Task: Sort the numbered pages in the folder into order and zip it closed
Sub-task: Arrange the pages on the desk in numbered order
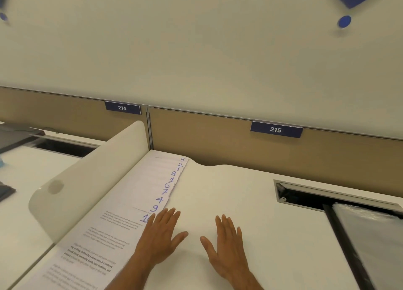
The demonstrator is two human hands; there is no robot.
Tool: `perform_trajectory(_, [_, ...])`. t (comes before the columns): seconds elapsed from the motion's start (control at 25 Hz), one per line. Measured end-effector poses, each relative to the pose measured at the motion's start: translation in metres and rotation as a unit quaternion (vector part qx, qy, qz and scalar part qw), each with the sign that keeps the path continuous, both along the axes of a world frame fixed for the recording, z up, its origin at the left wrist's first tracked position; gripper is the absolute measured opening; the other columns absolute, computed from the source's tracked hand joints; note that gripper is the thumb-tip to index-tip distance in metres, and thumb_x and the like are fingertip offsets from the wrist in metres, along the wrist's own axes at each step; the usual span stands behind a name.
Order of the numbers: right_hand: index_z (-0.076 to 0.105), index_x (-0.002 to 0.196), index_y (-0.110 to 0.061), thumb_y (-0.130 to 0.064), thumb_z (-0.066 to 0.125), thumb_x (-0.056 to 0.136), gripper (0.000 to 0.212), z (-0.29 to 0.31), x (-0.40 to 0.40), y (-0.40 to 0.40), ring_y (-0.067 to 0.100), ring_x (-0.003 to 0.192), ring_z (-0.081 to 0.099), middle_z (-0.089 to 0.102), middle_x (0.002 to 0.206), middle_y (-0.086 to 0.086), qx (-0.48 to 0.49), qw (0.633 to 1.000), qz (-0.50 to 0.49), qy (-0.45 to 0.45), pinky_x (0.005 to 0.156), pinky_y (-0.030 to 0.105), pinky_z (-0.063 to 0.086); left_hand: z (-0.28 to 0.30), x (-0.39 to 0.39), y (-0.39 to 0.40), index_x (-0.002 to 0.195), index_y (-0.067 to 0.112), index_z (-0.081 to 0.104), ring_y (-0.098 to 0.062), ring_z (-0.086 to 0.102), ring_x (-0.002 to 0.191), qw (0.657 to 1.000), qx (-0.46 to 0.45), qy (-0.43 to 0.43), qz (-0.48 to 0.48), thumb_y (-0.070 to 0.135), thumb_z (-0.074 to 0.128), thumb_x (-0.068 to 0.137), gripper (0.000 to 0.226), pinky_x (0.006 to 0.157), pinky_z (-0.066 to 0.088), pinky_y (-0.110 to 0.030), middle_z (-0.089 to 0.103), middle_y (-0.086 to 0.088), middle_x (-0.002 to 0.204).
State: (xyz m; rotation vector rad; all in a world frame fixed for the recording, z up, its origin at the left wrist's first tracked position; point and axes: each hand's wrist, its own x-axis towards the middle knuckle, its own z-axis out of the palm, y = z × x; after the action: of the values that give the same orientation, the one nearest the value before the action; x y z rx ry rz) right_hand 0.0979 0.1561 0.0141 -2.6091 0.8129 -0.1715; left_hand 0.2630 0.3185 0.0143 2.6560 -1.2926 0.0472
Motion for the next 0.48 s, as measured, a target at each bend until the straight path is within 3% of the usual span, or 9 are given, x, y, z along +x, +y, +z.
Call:
perform_trajectory(0.12, [0.007, 0.16, -0.024, -0.084, -0.009, 0.066, 0.113, 0.012, 0.021, 0.009, 0.011, 0.154, -0.005, 0.001, 0.168, -0.006, 0.032, 0.999, 0.005, -0.03, 0.125, 0.036, -0.007, 0.01, 0.029, 0.013, 0.125, 0.022, 0.067, -0.022, 0.064, 0.117, 0.999, -0.033, -0.019, 0.004, 0.07, 0.02, 0.097, 0.072, 0.09, 0.057, -0.044, 0.068, 0.004, 0.125])
perform_trajectory(0.24, [0.029, 0.155, -0.024, -0.084, 0.003, 0.074, 0.104, 0.023, 0.052, 0.007, 0.01, 0.149, 0.02, 0.026, 0.161, -0.01, 0.055, 0.997, 0.02, -0.053, 0.122, 0.028, 0.015, 0.027, 0.073, 0.023, 0.119, 0.019, 0.069, -0.023, 0.066, 0.11, 0.996, -0.08, -0.038, -0.016, 0.067, 0.031, 0.092, 0.067, 0.083, 0.056, -0.038, 0.07, 0.006, 0.117])
perform_trajectory(0.28, [0.037, 0.151, -0.024, -0.083, 0.014, 0.082, 0.093, 0.026, 0.066, 0.004, 0.011, 0.145, 0.028, 0.034, 0.156, -0.01, 0.049, 0.997, 0.025, -0.059, 0.118, 0.027, 0.023, 0.038, 0.088, 0.025, 0.122, 0.02, 0.068, -0.021, 0.063, 0.115, 0.996, -0.088, -0.026, -0.017, 0.067, 0.031, 0.088, 0.069, 0.088, 0.053, -0.037, 0.068, 0.007, 0.12])
perform_trajectory(0.36, [0.05, 0.14, -0.023, -0.062, 0.042, 0.096, 0.06, 0.031, 0.096, -0.004, 0.013, 0.134, 0.043, 0.049, 0.145, -0.009, 0.038, 0.997, 0.023, -0.069, 0.11, 0.025, 0.035, 0.047, 0.126, 0.03, 0.132, 0.025, 0.061, -0.015, 0.052, 0.128, 0.996, -0.085, 0.009, -0.007, 0.068, 0.032, 0.087, 0.069, 0.099, 0.043, -0.033, 0.061, 0.011, 0.132])
perform_trajectory(0.48, [0.058, 0.131, -0.023, -0.04, 0.057, 0.098, 0.037, 0.042, 0.149, -0.017, 0.013, 0.119, 0.054, 0.059, 0.13, -0.008, 0.042, 0.996, -0.001, -0.073, 0.099, 0.025, 0.043, 0.05, 0.181, 0.031, 0.132, 0.026, 0.06, -0.012, 0.051, 0.126, 0.994, -0.103, 0.034, -0.001, 0.074, 0.028, 0.082, 0.076, 0.1, 0.041, -0.03, 0.061, 0.012, 0.133])
